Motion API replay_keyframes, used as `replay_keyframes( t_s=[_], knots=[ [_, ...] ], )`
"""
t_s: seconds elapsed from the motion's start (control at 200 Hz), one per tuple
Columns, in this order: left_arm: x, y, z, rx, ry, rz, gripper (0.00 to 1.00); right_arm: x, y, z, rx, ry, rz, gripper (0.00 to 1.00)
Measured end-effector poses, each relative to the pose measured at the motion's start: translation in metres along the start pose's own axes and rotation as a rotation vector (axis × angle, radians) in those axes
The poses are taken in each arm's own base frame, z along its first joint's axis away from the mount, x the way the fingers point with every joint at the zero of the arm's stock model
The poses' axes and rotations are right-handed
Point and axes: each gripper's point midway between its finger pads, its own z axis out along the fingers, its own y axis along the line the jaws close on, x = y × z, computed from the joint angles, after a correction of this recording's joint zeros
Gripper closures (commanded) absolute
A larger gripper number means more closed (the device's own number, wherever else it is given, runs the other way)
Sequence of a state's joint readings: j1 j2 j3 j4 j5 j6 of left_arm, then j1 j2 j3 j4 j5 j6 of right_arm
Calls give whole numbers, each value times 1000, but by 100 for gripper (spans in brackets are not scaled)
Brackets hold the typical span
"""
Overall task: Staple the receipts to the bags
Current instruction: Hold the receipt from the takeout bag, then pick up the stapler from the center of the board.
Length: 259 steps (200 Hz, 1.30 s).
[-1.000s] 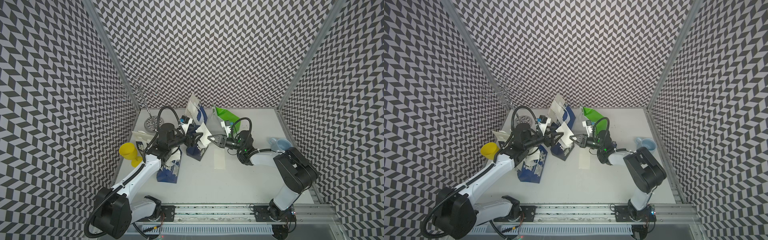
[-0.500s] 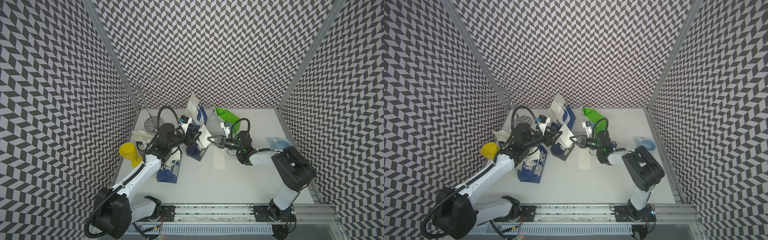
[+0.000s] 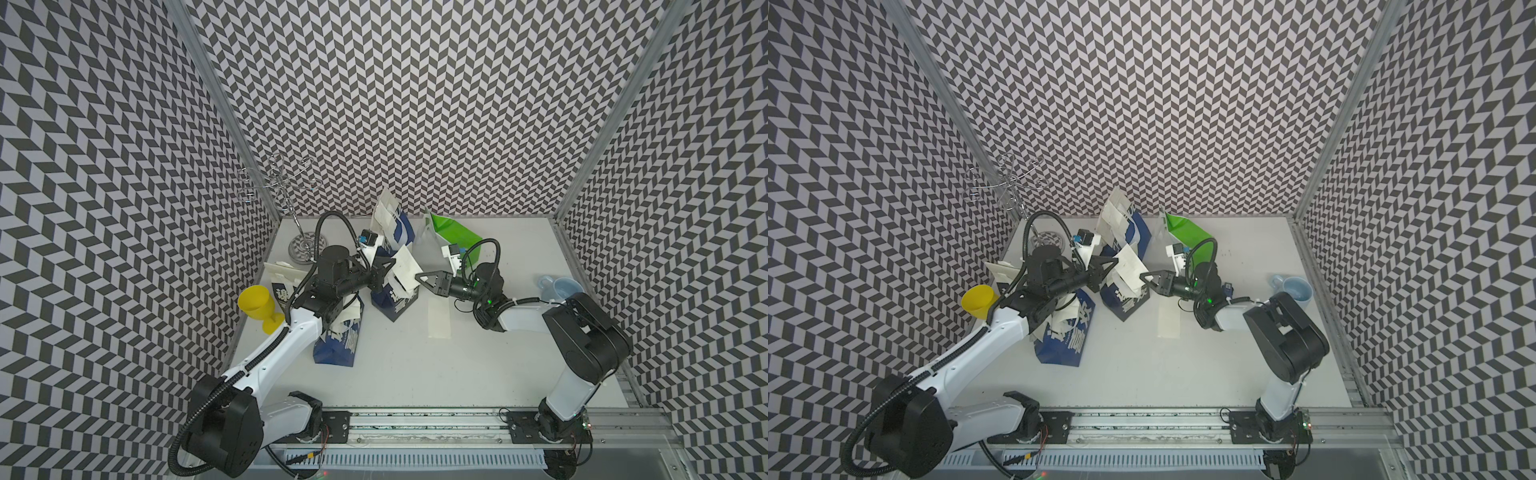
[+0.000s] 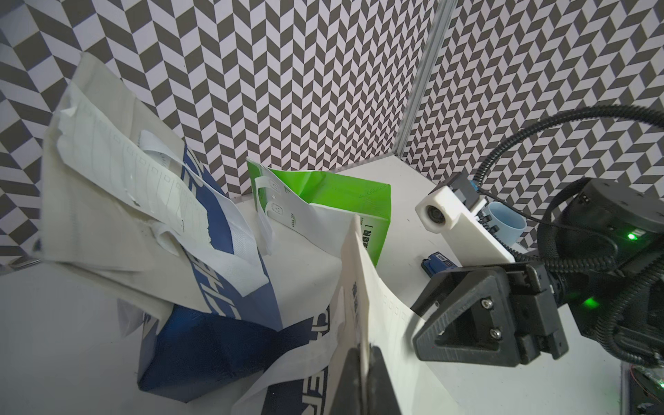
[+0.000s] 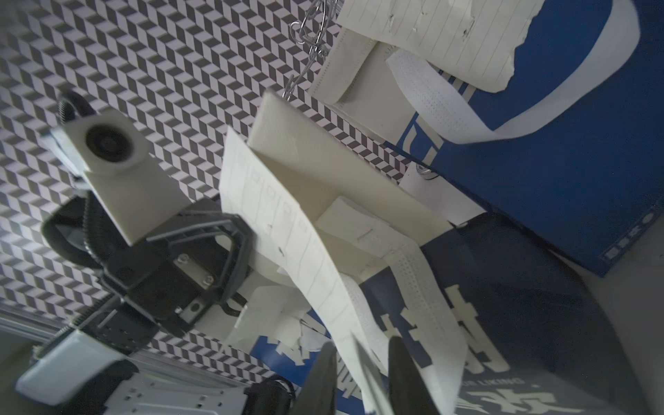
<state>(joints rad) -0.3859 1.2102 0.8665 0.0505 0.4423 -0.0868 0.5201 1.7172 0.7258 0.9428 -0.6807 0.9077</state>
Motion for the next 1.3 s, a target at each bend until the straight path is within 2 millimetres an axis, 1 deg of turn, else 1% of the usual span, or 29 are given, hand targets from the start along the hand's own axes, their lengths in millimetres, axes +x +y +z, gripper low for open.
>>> replay_keyframes(
  t_s=[0.035,0.065,0.11,0.18,0.25,0.31,0.371,0.411,0.451,0.491,0.546,0.596,0.671,0.751,0.791,0.876,0.941,1.011,1.042,1.087,1.147,1.212,1.252,1.297],
  knots=[
    [-1,0,0,-4,3,3,100,-2,-2,-4,36,-19,-6,46],
    [-2,0,1,-8,7,8,100,-4,-3,-9,77,-32,-16,44],
    [-2,-1,2,-14,15,16,100,-13,-3,-18,146,-74,-43,42],
    [-2,-8,6,-9,36,45,100,-40,-2,-37,293,-189,-96,37],
    [-1,-21,10,11,58,83,100,-72,-4,-64,470,-327,-145,32],
    [1,-32,13,34,74,109,100,-93,-17,-90,641,-425,-177,28],
    [4,-40,14,50,85,127,100,-102,-40,-117,817,-474,-184,26],
    [5,-43,14,57,90,133,100,-101,-61,-135,936,-478,-179,26],
    [6,-43,14,56,94,133,100,-95,-84,-152,1051,-463,-164,25],
    [6,-43,14,56,95,132,100,-85,-108,-169,1164,-433,-143,26],
    [7,-43,14,56,95,131,100,-69,-136,-190,1290,-382,-111,26],
    [6,-43,14,56,95,131,100,-52,-156,-207,1382,-331,-81,26],
    [6,-44,13,62,95,131,100,-31,-176,-224,1480,-257,-46,26],
    [6,-46,12,67,94,131,100,-16,-188,-232,1530,-194,-22,30],
    [5,-46,11,69,92,132,100,-9,-193,-233,1543,-163,-10,33],
    [4,-48,8,73,90,133,100,4,-202,-233,1548,-108,15,44],
    [4,-50,6,77,93,132,100,8,-203,-229,1527,-90,27,58],
    [5,-51,4,83,99,130,100,11,-203,-223,1497,-73,33,80],
    [5,-52,3,86,100,130,100,8,-202,-221,1484,-79,21,87],
    [6,-54,2,93,103,130,100,6,-198,-217,1449,-82,24,95],
    [7,-56,2,104,107,130,100,10,-194,-215,1417,-69,36,100],
    [8,-58,2,113,111,129,100,15,-186,-212,1377,-50,49,100],
    [9,-58,2,115,112,129,100,19,-179,-210,1343,-33,61,100],
    [9,-58,2,116,113,128,100,19,-164,-206,1286,-26,66,100]
  ],
)
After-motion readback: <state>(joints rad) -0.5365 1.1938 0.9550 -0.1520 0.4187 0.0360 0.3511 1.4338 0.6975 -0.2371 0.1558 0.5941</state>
